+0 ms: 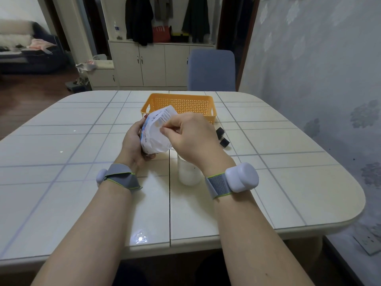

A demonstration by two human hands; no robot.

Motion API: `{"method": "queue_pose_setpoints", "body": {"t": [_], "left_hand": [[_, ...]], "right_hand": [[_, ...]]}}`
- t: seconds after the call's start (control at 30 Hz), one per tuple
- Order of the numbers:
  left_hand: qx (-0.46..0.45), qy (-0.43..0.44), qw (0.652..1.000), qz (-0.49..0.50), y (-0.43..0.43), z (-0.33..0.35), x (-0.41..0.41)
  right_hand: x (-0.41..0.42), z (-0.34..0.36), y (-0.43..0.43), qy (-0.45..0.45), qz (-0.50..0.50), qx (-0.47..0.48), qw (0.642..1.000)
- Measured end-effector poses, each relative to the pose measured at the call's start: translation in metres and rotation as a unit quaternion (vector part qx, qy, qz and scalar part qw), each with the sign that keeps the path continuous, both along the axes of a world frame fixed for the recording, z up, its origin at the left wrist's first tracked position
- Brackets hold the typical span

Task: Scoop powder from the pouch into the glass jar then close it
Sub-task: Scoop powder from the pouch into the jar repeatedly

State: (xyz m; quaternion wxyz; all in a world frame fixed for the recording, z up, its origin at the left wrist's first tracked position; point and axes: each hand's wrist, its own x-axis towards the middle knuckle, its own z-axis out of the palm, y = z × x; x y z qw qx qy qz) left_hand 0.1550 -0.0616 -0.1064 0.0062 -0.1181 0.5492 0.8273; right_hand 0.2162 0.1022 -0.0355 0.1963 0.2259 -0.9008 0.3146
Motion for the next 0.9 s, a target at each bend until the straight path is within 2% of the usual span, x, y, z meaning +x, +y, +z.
{"method": "queue_pose_setpoints", "body": {"t": [0.17, 0.33, 0.47, 0.57, 0.73, 0.9], "left_hand": [[0.004, -0.001, 1.0, -0.005, 0.0, -0.001, -0.002], [0.001, -0.02, 1.0, -0.009, 0.001, 0.0, -0.002], [-0.022, -0.026, 0.999, 0.004, 0.0, -0.003, -0.005], [-0.033, -0.03, 0.999, 0.023, 0.001, -0.004, -0.006], [-0.018, -0.032, 0.999, 0.019, -0.006, -0.005, -0.01], [-0.019, -0.025, 0.999, 0.025, -0.005, -0.007, -0.009]], "right_hand": [[0.002, 0.006, -0.003, -0.06, -0.012, -0.001, 0.998], [0.002, 0.011, 0.001, -0.158, 0.005, -0.15, 0.976], [0.006, 0.008, 0.008, -0.182, -0.026, -0.269, 0.945], [0.009, 0.005, 0.015, -0.201, -0.053, -0.374, 0.904], [0.016, 0.006, 0.027, -0.27, -0.063, -0.536, 0.797], [0.024, 0.001, 0.032, -0.275, -0.06, -0.6, 0.749]]}}
